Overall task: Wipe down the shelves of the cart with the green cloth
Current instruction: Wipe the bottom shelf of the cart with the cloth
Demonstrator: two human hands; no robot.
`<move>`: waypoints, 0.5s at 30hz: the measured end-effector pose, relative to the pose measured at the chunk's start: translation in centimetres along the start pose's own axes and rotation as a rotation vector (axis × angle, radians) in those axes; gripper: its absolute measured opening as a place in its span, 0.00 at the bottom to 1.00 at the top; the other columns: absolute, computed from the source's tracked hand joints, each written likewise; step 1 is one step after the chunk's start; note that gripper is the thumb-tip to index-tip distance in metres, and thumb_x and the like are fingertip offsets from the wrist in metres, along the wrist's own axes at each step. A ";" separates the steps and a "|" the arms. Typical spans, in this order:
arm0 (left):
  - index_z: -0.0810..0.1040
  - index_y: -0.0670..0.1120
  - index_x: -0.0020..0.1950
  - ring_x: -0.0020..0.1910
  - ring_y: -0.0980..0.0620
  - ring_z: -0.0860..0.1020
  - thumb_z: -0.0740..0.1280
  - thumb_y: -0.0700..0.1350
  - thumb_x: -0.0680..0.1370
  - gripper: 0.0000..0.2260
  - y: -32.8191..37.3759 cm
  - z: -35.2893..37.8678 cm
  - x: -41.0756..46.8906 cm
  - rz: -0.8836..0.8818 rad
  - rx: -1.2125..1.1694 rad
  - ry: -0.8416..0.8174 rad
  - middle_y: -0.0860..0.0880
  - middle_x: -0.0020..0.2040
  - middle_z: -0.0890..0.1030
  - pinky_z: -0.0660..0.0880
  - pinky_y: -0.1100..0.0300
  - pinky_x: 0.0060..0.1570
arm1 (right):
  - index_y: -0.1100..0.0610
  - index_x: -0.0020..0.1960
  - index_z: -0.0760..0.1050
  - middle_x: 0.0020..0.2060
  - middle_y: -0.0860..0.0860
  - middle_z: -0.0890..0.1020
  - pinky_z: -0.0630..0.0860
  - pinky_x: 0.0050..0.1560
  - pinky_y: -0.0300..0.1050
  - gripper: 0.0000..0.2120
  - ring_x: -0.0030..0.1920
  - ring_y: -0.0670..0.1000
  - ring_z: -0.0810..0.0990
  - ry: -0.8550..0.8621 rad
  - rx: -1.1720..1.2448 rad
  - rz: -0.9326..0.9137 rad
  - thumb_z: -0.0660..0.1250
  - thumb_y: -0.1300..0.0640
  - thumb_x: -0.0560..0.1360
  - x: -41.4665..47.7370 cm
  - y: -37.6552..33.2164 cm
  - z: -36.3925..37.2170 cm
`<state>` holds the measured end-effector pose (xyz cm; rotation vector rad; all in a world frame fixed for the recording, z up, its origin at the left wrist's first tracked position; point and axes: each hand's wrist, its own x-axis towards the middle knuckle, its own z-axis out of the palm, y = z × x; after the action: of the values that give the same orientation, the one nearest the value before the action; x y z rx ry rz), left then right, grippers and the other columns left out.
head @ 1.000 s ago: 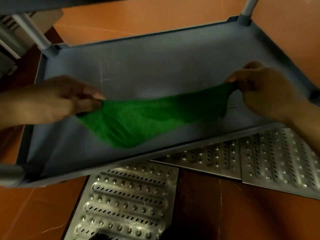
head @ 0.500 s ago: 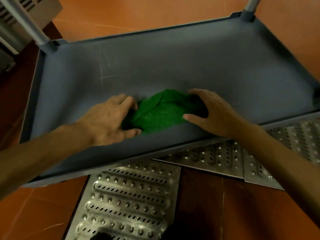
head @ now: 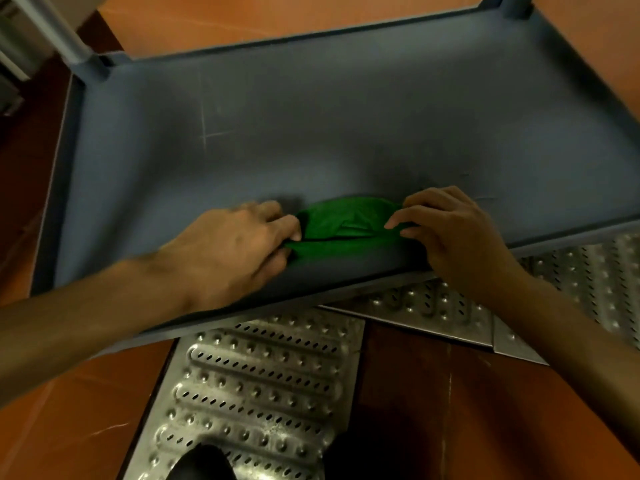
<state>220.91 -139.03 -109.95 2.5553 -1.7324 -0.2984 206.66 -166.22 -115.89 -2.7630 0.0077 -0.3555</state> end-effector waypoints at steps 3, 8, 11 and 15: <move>0.77 0.50 0.59 0.43 0.46 0.80 0.54 0.55 0.78 0.17 1.2 0.5 -0.9 0.051 0.045 0.036 0.48 0.51 0.78 0.77 0.51 0.33 | 0.50 0.52 0.83 0.51 0.50 0.81 0.78 0.48 0.57 0.11 0.53 0.56 0.77 -0.001 -0.001 0.000 0.69 0.64 0.75 -0.9 -0.5 -0.3; 0.76 0.50 0.53 0.37 0.49 0.77 0.60 0.50 0.77 0.09 2.8 1.5 -2.4 0.081 0.064 0.025 0.49 0.44 0.77 0.70 0.57 0.25 | 0.50 0.50 0.83 0.50 0.49 0.82 0.79 0.45 0.56 0.13 0.50 0.55 0.78 -0.061 -0.035 -0.050 0.71 0.66 0.72 -2.2 -1.1 -1.3; 0.76 0.50 0.52 0.38 0.49 0.77 0.59 0.50 0.77 0.10 3.4 1.9 -3.3 0.094 0.042 0.022 0.50 0.43 0.78 0.75 0.55 0.26 | 0.48 0.50 0.82 0.50 0.47 0.82 0.79 0.43 0.54 0.15 0.49 0.53 0.78 -0.136 -0.043 -0.060 0.70 0.66 0.70 -2.7 -1.3 -2.2; 0.73 0.54 0.55 0.43 0.50 0.77 0.58 0.56 0.76 0.12 2.7 1.4 -3.3 0.158 0.015 -0.039 0.53 0.48 0.78 0.76 0.56 0.29 | 0.46 0.50 0.83 0.47 0.47 0.81 0.77 0.43 0.50 0.14 0.47 0.52 0.75 -0.220 0.025 -0.019 0.71 0.64 0.72 -1.7 -1.3 -2.7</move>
<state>216.99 -136.95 -110.51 2.4187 -1.9429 -0.3312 204.28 -165.90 -113.40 -2.7632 -0.0783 -0.0541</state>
